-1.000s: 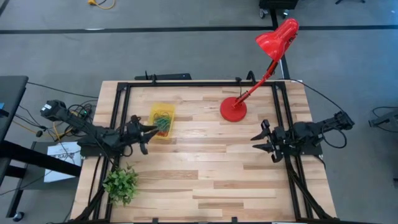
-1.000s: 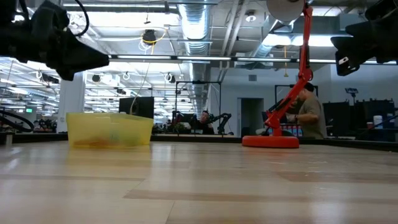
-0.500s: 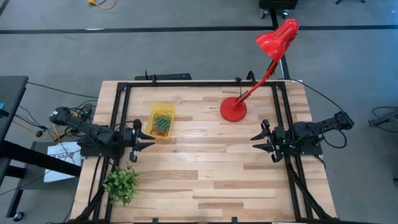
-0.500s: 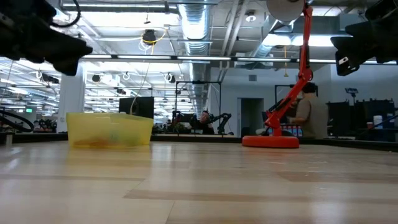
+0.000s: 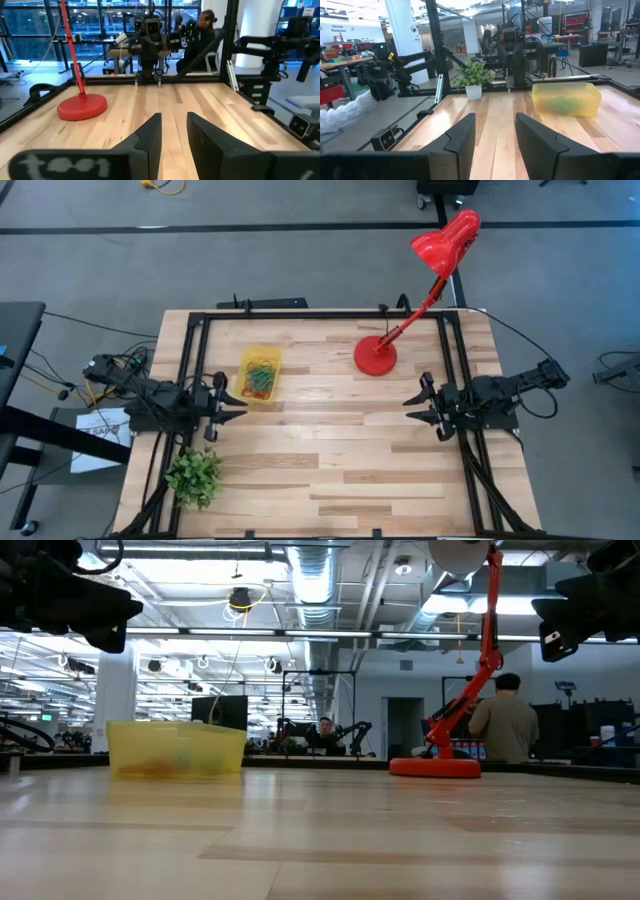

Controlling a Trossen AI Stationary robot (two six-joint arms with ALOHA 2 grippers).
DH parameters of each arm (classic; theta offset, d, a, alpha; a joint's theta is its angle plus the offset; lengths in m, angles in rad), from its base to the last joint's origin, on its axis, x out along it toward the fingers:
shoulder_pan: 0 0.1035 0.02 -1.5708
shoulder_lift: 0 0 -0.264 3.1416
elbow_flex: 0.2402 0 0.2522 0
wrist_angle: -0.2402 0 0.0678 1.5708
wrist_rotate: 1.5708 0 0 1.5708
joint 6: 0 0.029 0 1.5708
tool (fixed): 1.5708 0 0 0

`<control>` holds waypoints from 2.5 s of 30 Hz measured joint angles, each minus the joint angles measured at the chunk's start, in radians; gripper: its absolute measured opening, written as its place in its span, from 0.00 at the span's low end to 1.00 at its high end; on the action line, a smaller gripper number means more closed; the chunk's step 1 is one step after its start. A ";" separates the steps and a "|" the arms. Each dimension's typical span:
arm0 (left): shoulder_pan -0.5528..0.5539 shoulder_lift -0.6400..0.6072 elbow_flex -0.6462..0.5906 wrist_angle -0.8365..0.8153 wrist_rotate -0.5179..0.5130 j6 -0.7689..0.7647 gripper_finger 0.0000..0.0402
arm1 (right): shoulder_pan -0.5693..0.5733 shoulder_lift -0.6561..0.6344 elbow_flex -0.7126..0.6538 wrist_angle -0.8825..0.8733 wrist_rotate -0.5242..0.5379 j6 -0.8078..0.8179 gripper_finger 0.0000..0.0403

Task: Pick and place items into bin
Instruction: Return to Home Position

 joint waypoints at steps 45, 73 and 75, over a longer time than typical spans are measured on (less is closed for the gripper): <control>0.000 0.031 0.000 -0.006 -0.007 0.020 0.20 | 0.000 0.000 -0.001 0.000 0.000 0.000 0.33; 0.000 0.031 0.000 -0.006 -0.007 0.020 0.20 | 0.000 0.000 -0.001 0.000 0.000 0.000 0.33; 0.000 0.031 0.000 -0.006 -0.007 0.020 0.20 | 0.000 0.000 -0.001 0.000 0.000 0.000 0.33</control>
